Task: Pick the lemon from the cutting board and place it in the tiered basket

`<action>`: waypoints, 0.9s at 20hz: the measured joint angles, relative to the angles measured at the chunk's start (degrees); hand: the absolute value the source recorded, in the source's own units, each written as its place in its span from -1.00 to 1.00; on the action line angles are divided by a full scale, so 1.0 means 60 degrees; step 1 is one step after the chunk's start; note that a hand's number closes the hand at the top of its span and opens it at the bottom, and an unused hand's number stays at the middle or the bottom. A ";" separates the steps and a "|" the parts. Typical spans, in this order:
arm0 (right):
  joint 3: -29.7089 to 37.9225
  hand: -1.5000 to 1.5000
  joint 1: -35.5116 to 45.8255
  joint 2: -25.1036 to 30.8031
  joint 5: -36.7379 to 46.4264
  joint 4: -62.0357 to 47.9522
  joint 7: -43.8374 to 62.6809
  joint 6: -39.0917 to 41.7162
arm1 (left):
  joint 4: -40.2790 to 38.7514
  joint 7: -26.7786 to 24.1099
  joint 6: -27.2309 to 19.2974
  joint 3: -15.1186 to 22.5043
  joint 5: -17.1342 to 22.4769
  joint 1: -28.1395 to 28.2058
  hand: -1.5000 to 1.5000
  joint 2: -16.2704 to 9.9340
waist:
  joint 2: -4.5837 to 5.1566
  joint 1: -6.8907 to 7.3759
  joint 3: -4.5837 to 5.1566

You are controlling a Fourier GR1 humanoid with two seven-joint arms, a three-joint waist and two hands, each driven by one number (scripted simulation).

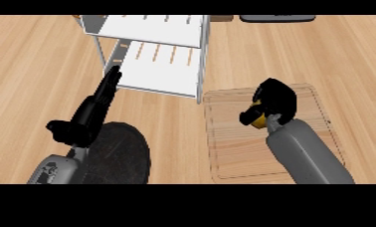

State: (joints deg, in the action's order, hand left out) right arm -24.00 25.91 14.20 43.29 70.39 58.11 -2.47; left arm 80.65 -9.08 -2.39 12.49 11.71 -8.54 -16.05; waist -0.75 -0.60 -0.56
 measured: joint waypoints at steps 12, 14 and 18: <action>0.0853 1.00 -0.1168 0.2398 -0.1158 0.2832 -0.3330 0.0608 | 0.0111 -0.0067 0.0020 -0.0184 -0.0111 0.0175 0.00 0.0086 | -0.0008 -0.0084 0.0002; 0.1211 1.00 -0.1142 0.2156 -0.1653 0.3460 -0.3510 0.0385 | 0.0199 0.0159 0.0012 -0.0186 -0.0085 0.0168 0.00 0.0076 | -0.0013 -0.0096 0.0007; 0.1851 1.00 -0.0735 0.2096 -0.2223 0.4641 -0.3644 0.0321 | 0.0274 0.0242 0.0008 -0.0187 -0.0128 0.0183 0.00 0.0131 | 0.0004 -0.0038 0.0022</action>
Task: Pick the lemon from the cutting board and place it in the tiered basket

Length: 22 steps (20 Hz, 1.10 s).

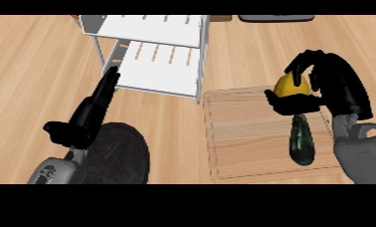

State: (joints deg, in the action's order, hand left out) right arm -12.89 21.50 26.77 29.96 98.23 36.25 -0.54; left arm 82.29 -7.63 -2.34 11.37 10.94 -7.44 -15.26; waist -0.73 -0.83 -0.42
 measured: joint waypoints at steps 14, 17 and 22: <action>0.0512 1.00 0.5047 -0.1470 -0.0380 -0.0488 0.2985 0.1250 | -0.0227 0.0040 0.0244 -0.0056 -0.0220 -0.0336 0.00 0.0215 | 0.0058 0.0322 0.0012; 0.0534 1.00 0.6236 -0.2044 -0.0124 -0.1679 0.3210 0.1114 | -0.0184 0.0045 0.0355 -0.0046 -0.0223 -0.0354 0.00 0.0218 | 0.0090 0.0415 0.0028; 0.0828 1.00 0.7843 -0.2864 0.0091 -0.3929 0.3019 0.0727 | -0.0278 -0.0041 0.0378 -0.0022 -0.0347 -0.0445 0.00 0.0333 | 0.0131 0.0482 0.0022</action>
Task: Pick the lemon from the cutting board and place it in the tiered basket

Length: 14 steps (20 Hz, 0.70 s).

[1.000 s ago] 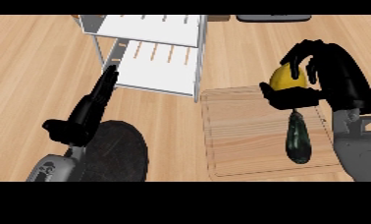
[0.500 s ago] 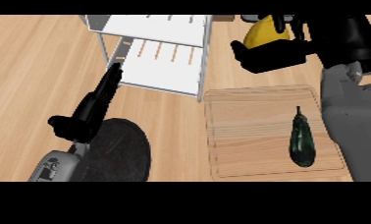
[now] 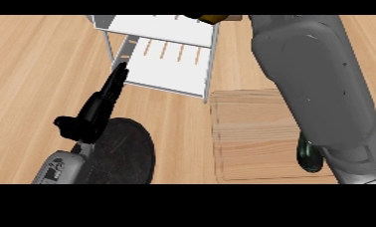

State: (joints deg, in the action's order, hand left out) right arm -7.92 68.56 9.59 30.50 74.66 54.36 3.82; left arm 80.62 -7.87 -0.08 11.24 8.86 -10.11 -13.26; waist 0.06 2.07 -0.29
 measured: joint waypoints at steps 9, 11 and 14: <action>0.0441 1.00 0.1881 -0.1145 0.0208 -0.3982 -0.1314 -0.0996 | 0.0063 0.0162 -0.0013 0.0018 -0.0129 -0.0115 0.00 0.0155 | 0.0076 0.0141 0.0002; 0.0457 1.00 0.2081 -0.1292 0.0191 -0.4687 -0.1713 -0.1294 | 0.0060 0.0196 -0.0011 0.0022 -0.0170 -0.0134 0.00 0.0177 | 0.0080 0.0150 0.0003; 0.0538 1.00 0.2499 -0.1449 0.0088 -0.5694 -0.2166 -0.1714 | 0.0057 0.0161 0.0001 0.0051 -0.0233 -0.0170 0.00 0.0240 | 0.0109 0.0228 0.0008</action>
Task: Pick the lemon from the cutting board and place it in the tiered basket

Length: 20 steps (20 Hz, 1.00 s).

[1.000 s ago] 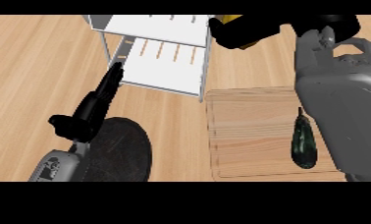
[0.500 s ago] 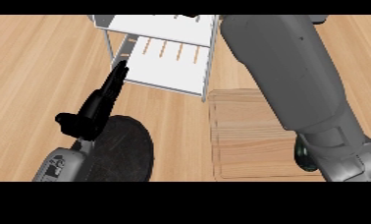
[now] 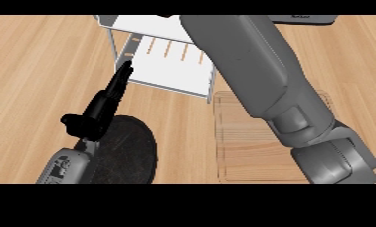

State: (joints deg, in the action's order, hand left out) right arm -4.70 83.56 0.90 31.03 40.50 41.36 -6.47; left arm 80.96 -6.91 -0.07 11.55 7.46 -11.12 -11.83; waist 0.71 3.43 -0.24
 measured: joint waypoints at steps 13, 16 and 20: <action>0.0888 -1.00 0.0945 -0.0143 -0.2732 -0.2373 -0.0326 -0.1103 | -0.0121 0.0096 0.0119 0.0009 -0.0114 -0.0223 0.00 0.0153 | 0.0029 0.0255 0.0019; 0.1144 -1.00 0.0980 -0.0145 -0.3544 -0.2710 -0.0333 -0.1367 | -0.0158 0.0191 0.0210 -0.0014 -0.0069 -0.0321 0.00 0.0162 | 0.0045 0.0314 0.0023; 0.1313 -1.00 0.1159 -0.0150 -0.4277 -0.2919 -0.0533 -0.1935 | -0.0184 0.0021 0.0249 -0.0092 -0.0099 -0.0209 0.00 0.0137 | 0.0005 0.0223 0.0015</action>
State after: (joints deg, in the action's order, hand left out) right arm 3.18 90.51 0.00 5.37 22.98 38.17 -18.08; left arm 79.86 -6.78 1.42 10.99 6.87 -12.38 -11.01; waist 0.74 4.77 -0.15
